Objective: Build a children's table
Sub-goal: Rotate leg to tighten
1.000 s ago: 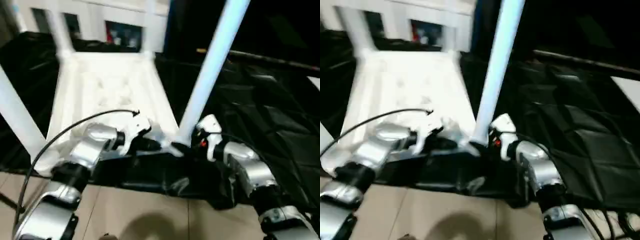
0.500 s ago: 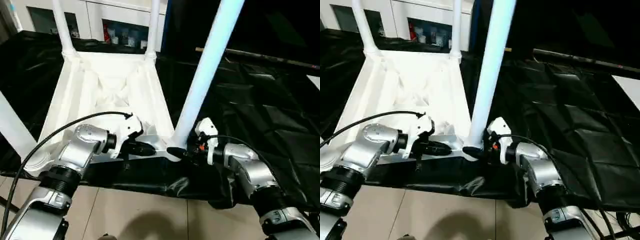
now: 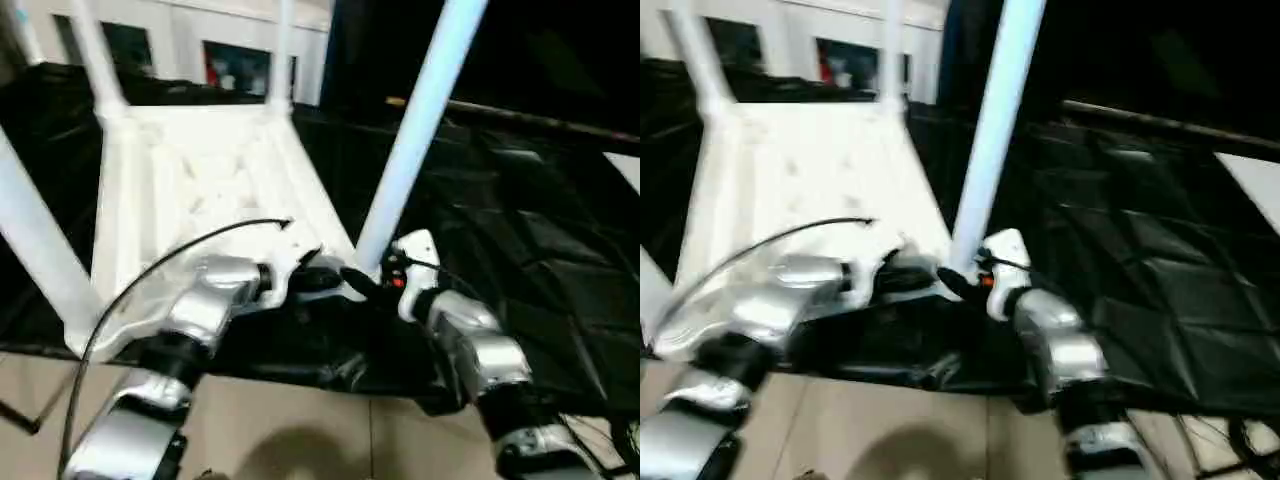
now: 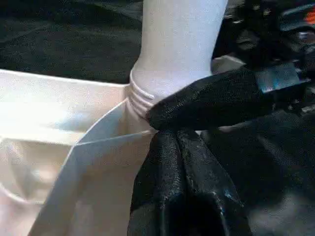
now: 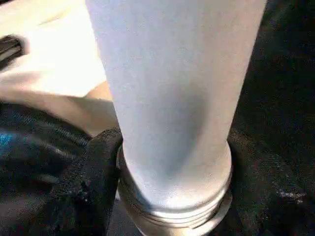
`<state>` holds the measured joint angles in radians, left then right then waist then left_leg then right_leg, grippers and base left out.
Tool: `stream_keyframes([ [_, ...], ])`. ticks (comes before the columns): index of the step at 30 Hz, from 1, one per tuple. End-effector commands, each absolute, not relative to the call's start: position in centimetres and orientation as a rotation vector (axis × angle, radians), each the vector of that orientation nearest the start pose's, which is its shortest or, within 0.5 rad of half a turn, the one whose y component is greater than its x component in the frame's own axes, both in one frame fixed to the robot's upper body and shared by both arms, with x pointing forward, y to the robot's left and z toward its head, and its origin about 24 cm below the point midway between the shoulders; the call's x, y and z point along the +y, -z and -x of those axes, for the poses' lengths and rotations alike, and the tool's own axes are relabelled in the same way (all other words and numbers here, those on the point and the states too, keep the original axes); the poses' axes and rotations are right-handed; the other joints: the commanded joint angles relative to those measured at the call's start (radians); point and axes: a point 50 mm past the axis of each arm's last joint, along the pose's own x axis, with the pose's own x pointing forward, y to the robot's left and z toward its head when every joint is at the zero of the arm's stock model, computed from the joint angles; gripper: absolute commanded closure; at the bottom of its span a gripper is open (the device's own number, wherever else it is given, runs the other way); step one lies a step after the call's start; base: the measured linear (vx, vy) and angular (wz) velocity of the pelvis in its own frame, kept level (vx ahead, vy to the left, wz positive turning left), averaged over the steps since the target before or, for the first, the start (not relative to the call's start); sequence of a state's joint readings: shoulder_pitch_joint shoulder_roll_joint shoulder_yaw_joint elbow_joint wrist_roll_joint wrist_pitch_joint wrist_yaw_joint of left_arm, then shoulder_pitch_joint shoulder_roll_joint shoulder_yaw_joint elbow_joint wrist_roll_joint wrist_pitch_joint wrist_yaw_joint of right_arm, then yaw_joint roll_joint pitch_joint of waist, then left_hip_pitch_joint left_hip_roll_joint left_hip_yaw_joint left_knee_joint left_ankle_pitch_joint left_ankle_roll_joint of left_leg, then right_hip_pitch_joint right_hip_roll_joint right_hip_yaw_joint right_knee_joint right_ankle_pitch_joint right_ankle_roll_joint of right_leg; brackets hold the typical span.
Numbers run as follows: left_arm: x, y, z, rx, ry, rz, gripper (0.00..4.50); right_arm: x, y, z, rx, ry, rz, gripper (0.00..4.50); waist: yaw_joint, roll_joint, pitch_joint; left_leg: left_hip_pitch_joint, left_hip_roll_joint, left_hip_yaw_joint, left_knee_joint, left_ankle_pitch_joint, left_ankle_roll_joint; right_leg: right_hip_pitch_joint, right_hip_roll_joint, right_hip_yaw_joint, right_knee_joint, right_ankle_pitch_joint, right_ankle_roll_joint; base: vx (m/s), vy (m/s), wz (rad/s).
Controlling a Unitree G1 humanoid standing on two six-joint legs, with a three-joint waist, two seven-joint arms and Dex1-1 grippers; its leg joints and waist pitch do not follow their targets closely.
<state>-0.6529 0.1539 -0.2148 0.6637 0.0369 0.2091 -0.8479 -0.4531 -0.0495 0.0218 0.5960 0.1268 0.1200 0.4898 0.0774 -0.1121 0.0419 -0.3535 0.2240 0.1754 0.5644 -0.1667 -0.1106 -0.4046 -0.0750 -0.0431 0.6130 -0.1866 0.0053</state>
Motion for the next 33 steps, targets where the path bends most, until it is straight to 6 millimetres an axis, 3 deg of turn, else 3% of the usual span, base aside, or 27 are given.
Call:
stream_keyframes([
  [1, 5.7, -4.3, -32.9, 0.407, 1.11, -0.274, 4.5, -8.9, -1.9, -32.1, 0.296, -0.593, -0.062, 1.73, 0.0, 0.009, -0.05, 0.003, 0.003, 0.005, -0.063, -0.258, -0.013, 0.038, -0.05, 0.033, -0.084, -0.292, -0.136, 0.0, 0.0, 0.0],
  [8, 5.8, -4.6, -32.9, 0.374, 1.147, -0.322, 4.5, -8.6, -2.4, -32.2, 0.265, -0.625, -0.047, 1.73, 0.001, 0.011, -0.051, 0.002, 0.005, 0.003, -0.065, -0.26, 0.0, 0.039, -0.049, 0.033, -0.083, -0.26, -0.139, 0.0, 0.0, 0.0],
  [9, 6.6, -5.1, -33.1, 0.358, 1.15, -0.359, 4.5, -9.0, -2.5, -32.3, 0.26, -0.621, -0.056, 1.73, 0.0, 0.007, -0.051, 0.0, 0.005, 0.004, -0.064, -0.257, 0.001, 0.039, -0.049, 0.033, -0.081, -0.252, -0.142, 0.0, 0.0, 0.0],
  [14, 8.9, -6.2, -33.6, 0.379, 1.116, -0.396, 4.5, -9.6, -2.5, -32.3, 0.261, -0.619, -0.048, 1.73, -0.007, 0.012, -0.054, -0.002, 0.005, 0.003, -0.064, -0.226, -0.001, 0.042, -0.05, 0.032, -0.072, -0.197, -0.16, 0.0, 0.0, 0.0],
  [15, 9.5, -6.5, -33.5, 0.404, 1.124, -0.4, 4.17, -9.6, -2.4, -32.2, 0.262, -0.621, -0.036, 1.73, -0.012, 0.011, -0.055, -0.003, 0.005, 0.004, -0.063, -0.213, 0.001, 0.044, -0.048, 0.032, -0.068, -0.172, -0.169, 0.0, 0.0, 0.0],
  [20, 10.5, -7.1, -33.0, 0.454, 1.147, -0.391, 3.89, -9.6, -2.2, -32.1, 0.267, -0.634, -0.035, 1.73, -0.02, 0.015, -0.053, 0.0, 0.005, 0.008, -0.06, -0.187, 0.01, 0.044, -0.045, 0.033, -0.062, -0.111, -0.198, 0.0, 0.0, 0.0],
  [25, 10.7, -7.0, -33.1, 0.469, 1.119, -0.395, 3.61, -9.4, -2.2, -32.0, 0.267, -0.647, -0.033, 1.73, -0.019, 0.015, -0.052, 0.0, 0.005, 0.007, -0.063, -0.225, -0.001, 0.043, -0.046, 0.034, -0.069, -0.172, -0.185, 0.0, 0.0, 0.0],
  [27, 10.7, -7.0, -33.1, 0.479, 1.109, -0.393, 3.31, -9.3, -2.2, -31.9, 0.267, -0.652, -0.033, 1.73, -0.02, 0.015, -0.053, -0.001, 0.004, 0.006, -0.062, -0.214, -0.002, 0.044, -0.046, 0.034, -0.067, -0.16, -0.185, 0.0, 0.0, 0.0],
  [33, 10.9, -6.7, -33.4, 0.457, 1.063, -0.425, 3.19, -9.2, -2.2, -31.9, 0.267, -0.664, -0.03, 1.73, -0.02, 0.015, -0.054, 0.001, 0.004, 0.007, -0.06, -0.211, 0.003, 0.044, -0.045, 0.034, -0.067, -0.144, -0.188, 0.0, 0.0, 0.0],
])
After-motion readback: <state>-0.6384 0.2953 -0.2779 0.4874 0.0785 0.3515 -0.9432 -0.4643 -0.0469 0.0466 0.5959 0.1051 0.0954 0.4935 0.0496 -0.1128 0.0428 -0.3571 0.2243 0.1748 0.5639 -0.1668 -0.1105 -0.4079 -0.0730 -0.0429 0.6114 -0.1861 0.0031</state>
